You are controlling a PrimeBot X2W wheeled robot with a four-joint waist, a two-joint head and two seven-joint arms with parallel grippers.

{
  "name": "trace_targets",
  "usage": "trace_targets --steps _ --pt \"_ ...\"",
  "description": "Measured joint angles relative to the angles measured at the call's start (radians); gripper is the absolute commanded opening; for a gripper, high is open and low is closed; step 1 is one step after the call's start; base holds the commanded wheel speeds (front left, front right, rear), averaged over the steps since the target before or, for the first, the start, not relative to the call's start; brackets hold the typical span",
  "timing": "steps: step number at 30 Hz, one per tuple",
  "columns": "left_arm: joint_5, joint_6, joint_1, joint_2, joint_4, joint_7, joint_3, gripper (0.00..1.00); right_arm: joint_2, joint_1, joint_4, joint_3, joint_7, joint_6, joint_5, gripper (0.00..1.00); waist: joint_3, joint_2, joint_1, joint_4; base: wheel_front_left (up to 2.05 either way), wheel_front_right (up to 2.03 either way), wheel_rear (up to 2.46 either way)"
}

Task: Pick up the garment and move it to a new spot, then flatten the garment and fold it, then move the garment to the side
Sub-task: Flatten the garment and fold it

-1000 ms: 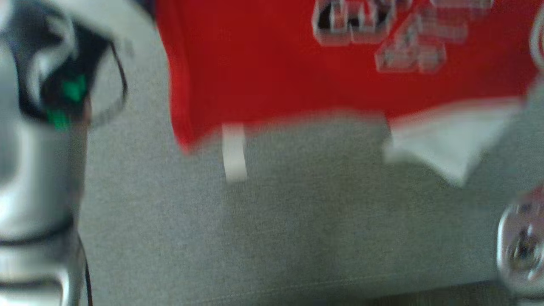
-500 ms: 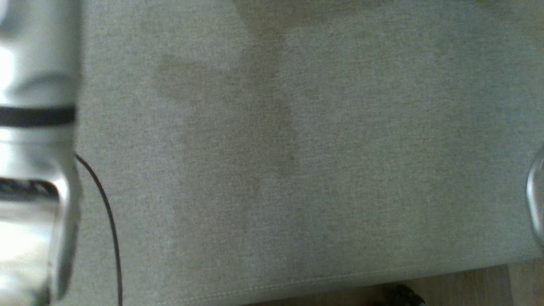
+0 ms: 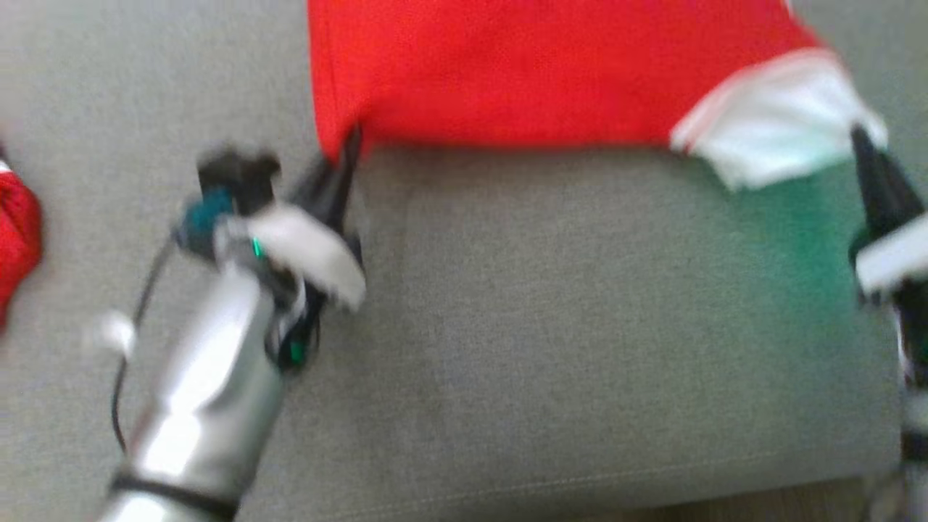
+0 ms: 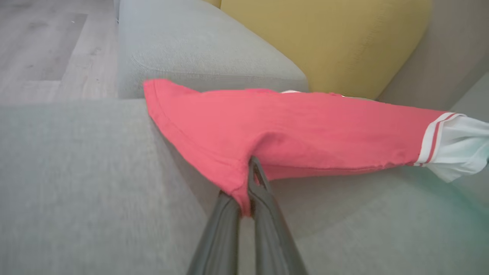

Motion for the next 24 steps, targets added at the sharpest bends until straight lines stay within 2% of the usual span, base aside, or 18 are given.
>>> trace_targets --steps 2,4,7,11,14,18,24 --pt "-0.017 0.002 0.111 0.011 -0.069 -0.001 -0.006 0.0 0.001 0.113 -0.061 -0.014 0.002 0.0 -0.005 0.0 -0.037 0.0 0.0 0.002 0.0 0.0 0.0" --pt "-0.036 0.022 0.238 0.026 -0.151 0.012 -0.008 0.0 0.006 0.233 -0.119 -0.03 0.012 0.0 -0.016 0.0 -0.077 0.0 0.0 0.004 0.0 0.0 0.0" --pt "-0.073 0.079 0.445 0.045 -0.305 0.041 -0.008 0.0 0.044 0.411 -0.217 -0.069 0.042 0.0 -0.036 0.0 -0.137 0.0 -0.0001 0.005 0.0 0.0 0.0" --pt "-0.091 0.178 0.711 0.064 -0.511 0.089 -0.032 0.0 0.109 0.64 -0.329 -0.104 0.095 0.0 -0.074 0.0 -0.198 0.0 -0.0001 0.008 0.0 0.0 0.0" --pt "-0.116 0.215 0.845 0.064 -0.627 0.125 -0.052 0.0 0.157 0.76 -0.379 -0.121 0.124 0.0 -0.08 0.0 -0.207 0.0 -0.0002 0.016 0.0 0.0 0.0" --pt "-0.128 0.239 0.844 0.081 -0.701 0.193 -0.057 0.0 0.179 0.739 -0.393 -0.146 0.148 0.0 -0.081 0.0 -0.183 0.0 -0.0001 0.017 0.0 0.0 0.0" --pt "-0.146 0.249 0.711 0.141 -0.732 0.359 -0.029 0.0 0.177 0.541 -0.367 -0.159 0.244 0.0 -0.111 0.0 -0.153 0.0 -0.0001 0.013 0.0 0.0 0.0"
